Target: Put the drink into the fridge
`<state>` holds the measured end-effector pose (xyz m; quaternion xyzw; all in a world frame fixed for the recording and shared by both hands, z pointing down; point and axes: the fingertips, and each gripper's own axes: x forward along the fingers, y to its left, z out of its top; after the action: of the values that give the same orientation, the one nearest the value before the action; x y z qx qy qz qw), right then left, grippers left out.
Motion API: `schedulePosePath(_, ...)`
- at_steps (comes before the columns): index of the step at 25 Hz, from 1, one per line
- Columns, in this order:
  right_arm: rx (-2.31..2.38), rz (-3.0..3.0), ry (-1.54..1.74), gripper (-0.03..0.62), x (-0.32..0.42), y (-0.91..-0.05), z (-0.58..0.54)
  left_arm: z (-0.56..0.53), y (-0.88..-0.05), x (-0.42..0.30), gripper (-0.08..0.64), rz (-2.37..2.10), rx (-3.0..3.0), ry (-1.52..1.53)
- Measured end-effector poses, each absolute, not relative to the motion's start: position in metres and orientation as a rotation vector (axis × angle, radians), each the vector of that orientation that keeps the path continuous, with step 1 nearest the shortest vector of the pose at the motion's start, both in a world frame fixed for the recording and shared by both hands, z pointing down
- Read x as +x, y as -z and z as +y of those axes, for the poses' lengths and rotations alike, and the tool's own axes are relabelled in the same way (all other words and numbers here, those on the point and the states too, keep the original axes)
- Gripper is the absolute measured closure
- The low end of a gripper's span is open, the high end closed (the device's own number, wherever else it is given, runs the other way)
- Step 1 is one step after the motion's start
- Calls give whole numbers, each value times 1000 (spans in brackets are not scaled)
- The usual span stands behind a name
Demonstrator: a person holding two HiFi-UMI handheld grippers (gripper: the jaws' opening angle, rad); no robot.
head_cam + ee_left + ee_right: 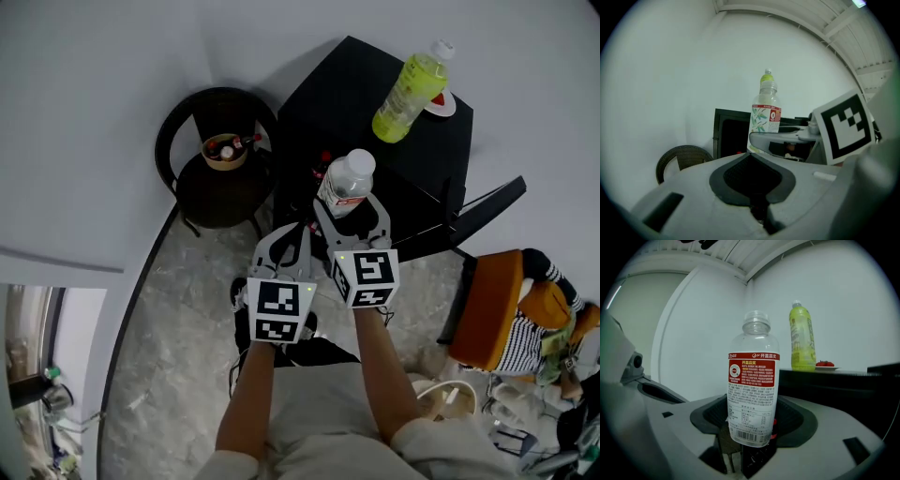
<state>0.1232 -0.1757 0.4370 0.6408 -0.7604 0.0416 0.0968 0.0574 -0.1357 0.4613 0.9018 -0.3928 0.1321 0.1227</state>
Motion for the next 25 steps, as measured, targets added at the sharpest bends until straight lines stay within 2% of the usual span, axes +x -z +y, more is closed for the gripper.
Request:
schedulePosePath(8,1957,-2183,-219,293,152,-533,-196,-148,-507,77,552,-1064,2710,-413)
schedulePosePath(17,2106,-1999,-162,293,208,-626,-246,-161,-573,92,552,-952,2758,-412)
schedulePosePath(25,2226,-1920,-200,293,240,-678,-271,-184,-613,106,552,-886,2804,-394)
